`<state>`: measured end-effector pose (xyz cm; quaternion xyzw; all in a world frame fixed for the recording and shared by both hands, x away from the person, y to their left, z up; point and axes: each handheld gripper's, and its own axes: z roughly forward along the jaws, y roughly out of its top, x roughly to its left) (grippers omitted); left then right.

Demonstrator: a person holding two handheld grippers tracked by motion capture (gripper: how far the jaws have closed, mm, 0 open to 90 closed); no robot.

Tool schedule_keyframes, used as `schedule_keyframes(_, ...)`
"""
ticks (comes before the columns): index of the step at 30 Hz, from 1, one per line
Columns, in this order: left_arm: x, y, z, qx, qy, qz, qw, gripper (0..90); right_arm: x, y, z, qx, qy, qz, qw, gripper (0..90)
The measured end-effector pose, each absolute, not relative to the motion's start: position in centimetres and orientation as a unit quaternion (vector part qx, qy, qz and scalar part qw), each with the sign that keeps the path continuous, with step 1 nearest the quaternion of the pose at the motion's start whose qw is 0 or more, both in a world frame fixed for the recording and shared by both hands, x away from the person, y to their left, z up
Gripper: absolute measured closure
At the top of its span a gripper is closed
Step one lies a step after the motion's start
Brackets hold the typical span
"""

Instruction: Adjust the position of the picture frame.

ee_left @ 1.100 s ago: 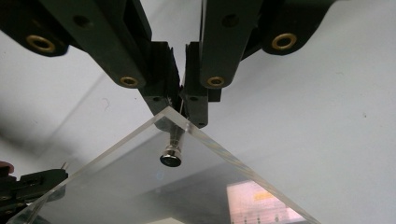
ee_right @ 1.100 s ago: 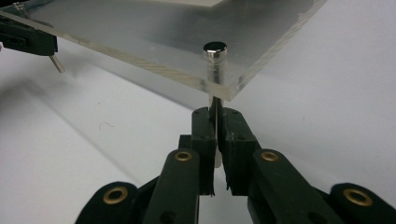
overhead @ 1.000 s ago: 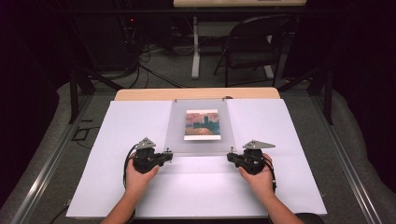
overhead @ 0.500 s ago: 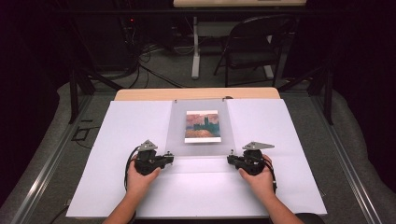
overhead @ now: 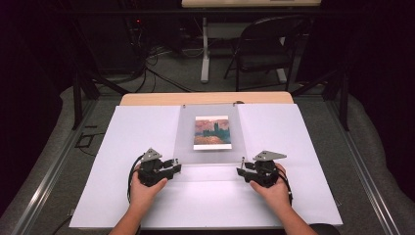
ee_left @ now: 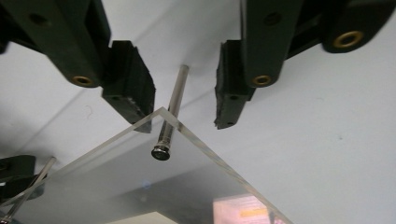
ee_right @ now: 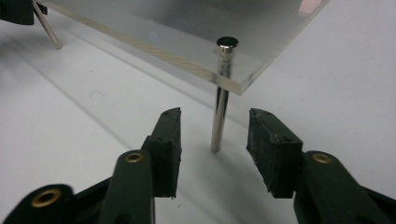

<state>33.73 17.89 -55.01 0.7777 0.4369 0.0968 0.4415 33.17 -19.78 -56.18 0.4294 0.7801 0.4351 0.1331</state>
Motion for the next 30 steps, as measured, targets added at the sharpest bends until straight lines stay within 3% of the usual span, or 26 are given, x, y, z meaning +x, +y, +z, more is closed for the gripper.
schedule_keyframes(4,33.2,17.7,-54.8,0.787,0.423,0.117,0.434,46.8,32.6,-19.9,-55.8,0.416,0.784,0.435,0.147,43.9)
schedule_keyframes(11,31.9,18.3,-54.6,0.785,0.408,0.156,0.44,34.1,31.6,-20.2,-55.0,0.41,0.795,0.424,0.143,38.5)
schedule_keyframes(18,31.2,19.2,-54.4,0.782,0.407,0.151,0.447,33.0,30.7,-20.4,-54.3,0.382,0.814,0.403,0.171,37.3)
schedule_keyframes(30,30.7,20.3,-53.6,0.779,0.413,0.149,0.448,31.6,30.5,-21.3,-53.5,0.393,0.802,0.423,0.157,39.6)
